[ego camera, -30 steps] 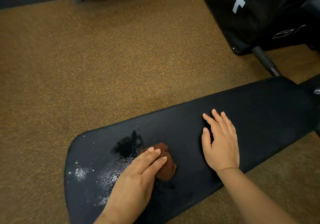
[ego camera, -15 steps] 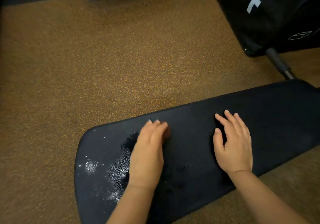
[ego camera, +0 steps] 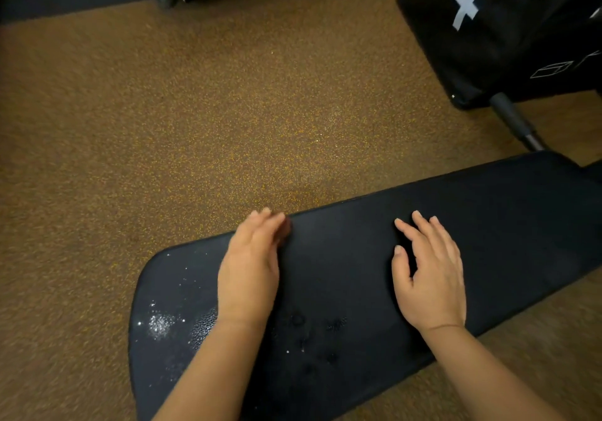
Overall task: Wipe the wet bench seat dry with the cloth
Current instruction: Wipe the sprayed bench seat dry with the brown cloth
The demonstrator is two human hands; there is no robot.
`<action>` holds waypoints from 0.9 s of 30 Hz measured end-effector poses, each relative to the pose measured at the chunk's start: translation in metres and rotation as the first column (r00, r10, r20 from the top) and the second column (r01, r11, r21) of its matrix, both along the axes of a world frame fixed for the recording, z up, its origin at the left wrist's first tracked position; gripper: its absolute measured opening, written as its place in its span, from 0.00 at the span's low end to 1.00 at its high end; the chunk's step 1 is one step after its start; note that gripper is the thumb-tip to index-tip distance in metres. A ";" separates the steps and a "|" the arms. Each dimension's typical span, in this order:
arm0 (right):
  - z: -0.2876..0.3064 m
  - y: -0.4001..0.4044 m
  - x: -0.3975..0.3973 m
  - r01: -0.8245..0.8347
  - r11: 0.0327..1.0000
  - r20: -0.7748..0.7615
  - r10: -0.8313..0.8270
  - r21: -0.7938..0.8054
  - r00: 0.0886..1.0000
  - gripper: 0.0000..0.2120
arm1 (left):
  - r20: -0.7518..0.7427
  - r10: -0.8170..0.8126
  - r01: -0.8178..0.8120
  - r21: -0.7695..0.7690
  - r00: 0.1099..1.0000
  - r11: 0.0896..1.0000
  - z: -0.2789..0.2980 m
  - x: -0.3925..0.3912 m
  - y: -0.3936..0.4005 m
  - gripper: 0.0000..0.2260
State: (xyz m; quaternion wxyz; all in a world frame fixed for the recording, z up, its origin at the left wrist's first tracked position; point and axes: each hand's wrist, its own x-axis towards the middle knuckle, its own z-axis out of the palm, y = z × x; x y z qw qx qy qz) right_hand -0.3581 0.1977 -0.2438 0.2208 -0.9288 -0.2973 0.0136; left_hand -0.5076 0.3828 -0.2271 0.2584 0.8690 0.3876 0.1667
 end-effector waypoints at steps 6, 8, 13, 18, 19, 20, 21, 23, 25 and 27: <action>0.000 -0.001 0.000 0.000 1.000 -0.009 0.000 -0.004 1.000 0.22 | 0.061 -0.145 0.147 -0.013 0.987 0.989 -0.009 -0.007 -0.067 0.14; 0.001 -0.001 0.000 0.000 1.000 -0.012 0.000 -0.005 1.000 0.22 | 0.092 -0.328 0.327 0.028 0.940 0.945 -0.007 -0.031 -0.093 0.15; 0.002 0.000 0.000 -0.006 1.000 -0.015 0.006 0.000 1.000 0.21 | -0.042 -0.457 0.458 0.129 0.889 0.880 -0.004 -0.057 -0.045 0.16; 0.000 -0.001 -0.001 -0.006 1.000 -0.005 0.006 -0.014 1.000 0.20 | 0.046 -0.039 0.041 -0.026 0.998 0.999 -0.003 -0.023 -0.064 0.14; 0.000 -0.001 -0.001 -0.004 1.000 -0.005 0.004 -0.017 1.000 0.20 | 0.064 -0.075 0.076 -0.021 0.995 0.997 -0.006 -0.022 -0.084 0.14; 0.000 -0.001 -0.001 -0.005 1.000 -0.003 0.005 -0.018 1.000 0.20 | 0.076 -0.123 0.125 -0.019 0.989 0.992 -0.008 -0.022 -0.104 0.14; 0.000 -0.001 -0.001 -0.010 1.000 -0.001 0.010 -0.018 1.000 0.21 | 0.084 -0.183 0.185 -0.018 0.980 0.983 -0.010 -0.026 -0.123 0.14; 0.000 -0.002 -0.001 -0.016 1.000 -0.002 0.016 -0.015 1.000 0.21 | 0.101 -0.339 0.339 0.017 0.935 0.941 -0.011 -0.040 -0.144 0.14; 0.001 -0.003 -0.002 -0.016 1.000 -0.007 0.016 -0.016 1.000 0.21 | 0.064 -0.521 0.515 0.091 0.851 0.853 -0.009 -0.052 -0.132 0.14; 0.001 -0.003 -0.003 -0.022 1.000 -0.011 0.022 -0.016 1.000 0.21 | 0.018 -0.578 0.570 0.149 0.816 0.808 -0.009 -0.059 -0.100 0.14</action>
